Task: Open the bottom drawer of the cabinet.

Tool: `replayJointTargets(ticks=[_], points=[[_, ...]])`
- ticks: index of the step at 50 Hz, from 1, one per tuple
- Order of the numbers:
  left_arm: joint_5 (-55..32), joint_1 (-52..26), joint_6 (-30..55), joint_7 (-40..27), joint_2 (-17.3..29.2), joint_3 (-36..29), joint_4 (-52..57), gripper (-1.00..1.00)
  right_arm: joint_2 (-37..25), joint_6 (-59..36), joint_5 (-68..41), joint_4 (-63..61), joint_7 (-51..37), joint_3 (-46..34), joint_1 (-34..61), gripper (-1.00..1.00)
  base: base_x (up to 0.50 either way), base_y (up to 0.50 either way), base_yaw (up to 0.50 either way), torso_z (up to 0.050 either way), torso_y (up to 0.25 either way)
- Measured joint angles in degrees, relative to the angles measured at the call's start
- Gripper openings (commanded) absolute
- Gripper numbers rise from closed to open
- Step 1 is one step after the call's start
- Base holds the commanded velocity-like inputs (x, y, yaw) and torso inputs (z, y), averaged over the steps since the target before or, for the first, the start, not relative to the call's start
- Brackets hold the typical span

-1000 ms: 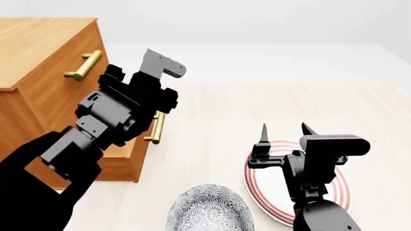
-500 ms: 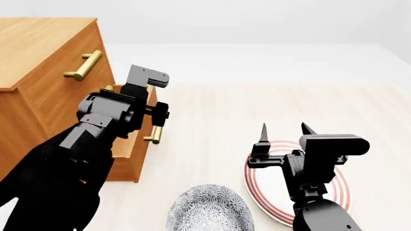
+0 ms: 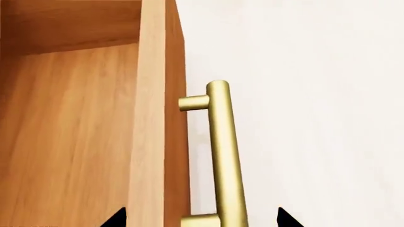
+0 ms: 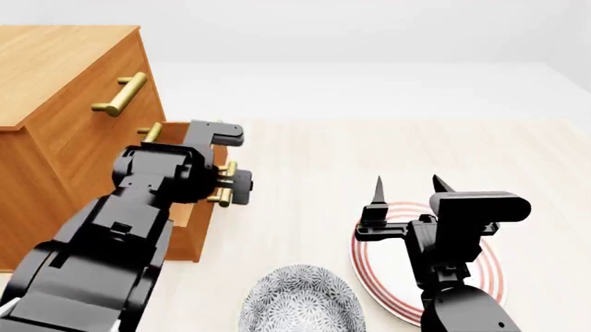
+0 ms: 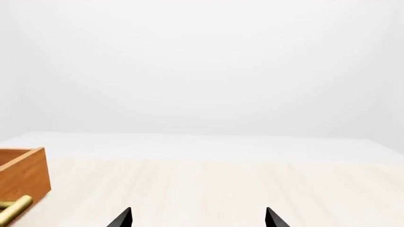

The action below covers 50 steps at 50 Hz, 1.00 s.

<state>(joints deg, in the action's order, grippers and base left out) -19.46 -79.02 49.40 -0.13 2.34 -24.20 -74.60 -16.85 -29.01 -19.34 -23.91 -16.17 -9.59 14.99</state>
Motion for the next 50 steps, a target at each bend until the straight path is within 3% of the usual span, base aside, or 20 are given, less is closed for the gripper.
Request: replayJointTargets(ticks=[13, 21, 28, 50], points=[[11.82, -0.08, 2.11, 8.67, -0.82, 9.84, -0.05, 1.00, -0.21, 0.32, -0.20, 0.15, -0.24, -0.07, -0.18, 1.00, 0.00, 0.00, 0.00, 0.000, 0.000], [13.13, -0.30, 2.30, 12.12, -1.39, 10.24, -0.25, 1.00, -0.32, 0.57, -0.32, 0.29, -0.36, -0.10, -0.31, 1.00, 0.00, 0.00, 0.00, 0.000, 0.000], [3.16, -0.34, 1.54, 12.10, -1.66, 1.20, -0.29, 1.00, -0.48, 0.60, -0.48, 0.16, -0.52, -0.09, -0.39, 1.00, 0.00, 0.00, 0.00, 0.000, 0.000], [-42.94, -1.73, -4.36, 8.90, -1.47, -42.80, 0.82, 1.00, -1.30, -0.28, -1.14, -1.35, -1.25, 0.03, -0.38, 1.00, 0.00, 0.00, 0.00, 0.000, 0.000]])
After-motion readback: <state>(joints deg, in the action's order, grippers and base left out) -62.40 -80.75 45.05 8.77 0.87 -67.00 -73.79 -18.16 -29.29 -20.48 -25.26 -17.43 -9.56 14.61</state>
